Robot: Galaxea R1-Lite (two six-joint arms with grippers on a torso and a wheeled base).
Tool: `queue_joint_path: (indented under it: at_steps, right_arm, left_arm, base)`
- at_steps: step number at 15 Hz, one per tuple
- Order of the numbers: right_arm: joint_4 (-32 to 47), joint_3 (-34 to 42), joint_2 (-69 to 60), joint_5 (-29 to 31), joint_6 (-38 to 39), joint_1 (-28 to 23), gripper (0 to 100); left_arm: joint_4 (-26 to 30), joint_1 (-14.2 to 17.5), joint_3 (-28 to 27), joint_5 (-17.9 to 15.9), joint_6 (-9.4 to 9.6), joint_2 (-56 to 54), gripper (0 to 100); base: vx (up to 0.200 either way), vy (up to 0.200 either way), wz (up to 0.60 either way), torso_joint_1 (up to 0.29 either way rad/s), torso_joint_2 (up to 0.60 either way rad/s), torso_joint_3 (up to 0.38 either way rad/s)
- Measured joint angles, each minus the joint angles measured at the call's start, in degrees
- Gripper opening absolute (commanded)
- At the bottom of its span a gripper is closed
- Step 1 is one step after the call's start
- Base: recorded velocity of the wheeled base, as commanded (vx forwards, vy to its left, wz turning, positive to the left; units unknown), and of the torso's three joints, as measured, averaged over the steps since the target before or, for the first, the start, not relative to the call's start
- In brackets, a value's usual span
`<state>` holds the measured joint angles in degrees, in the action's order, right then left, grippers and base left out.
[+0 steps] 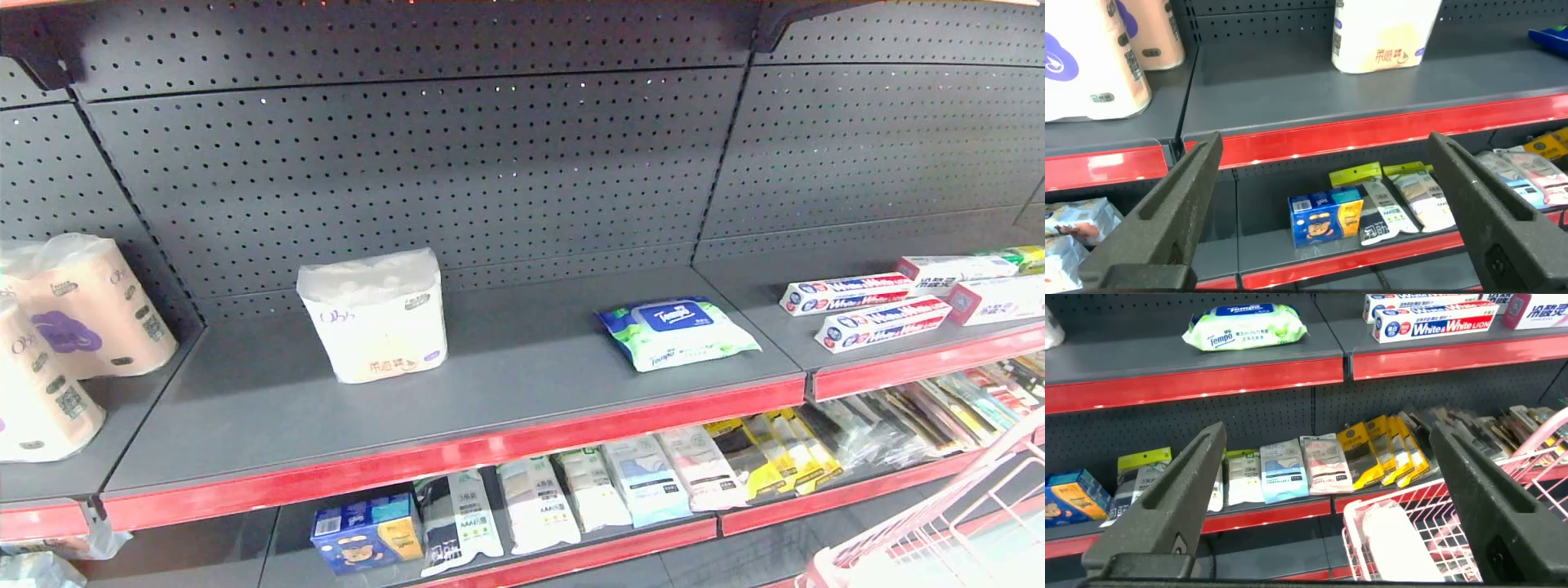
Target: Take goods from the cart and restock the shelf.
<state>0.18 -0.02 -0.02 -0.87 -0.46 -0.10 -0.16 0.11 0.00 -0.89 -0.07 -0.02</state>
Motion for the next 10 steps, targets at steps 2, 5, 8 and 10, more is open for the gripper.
queue_joint_path:
  at_steps: [2, 5, 8, 10]
  right_arm:
    - [0.04, 0.00, 0.49, 0.00, 0.02, 0.23, 100]
    - [0.04, 0.02, 2.72, 0.18, 0.17, 0.20, 100]
    - [0.28, -1.07, 7.13, 0.02, 0.44, -5.90, 100]
    - [0.72, -8.59, 15.20, -0.04, 2.60, -8.55, 100]
  left_arm:
    - [0.02, 0.00, 0.00, 0.00, 0.00, 0.00, 100]
    - [0.02, -0.01, 0.00, 0.07, -0.04, 0.00, 100]
    - [0.02, -0.01, 0.00, 0.10, -0.11, 0.00, 100]
    - [0.00, -0.01, 0.00, 0.10, -0.13, 0.00, 100]
  base:
    - [0.000, 0.000, 0.00, 0.000, 0.00, 0.000]
    - [0.000, 0.000, 0.00, 0.000, 0.00, 0.000]
    - [0.000, 0.000, 0.00, 0.000, 0.00, 0.000]
    - [0.000, 0.000, 0.00, 0.000, 0.00, 0.000]
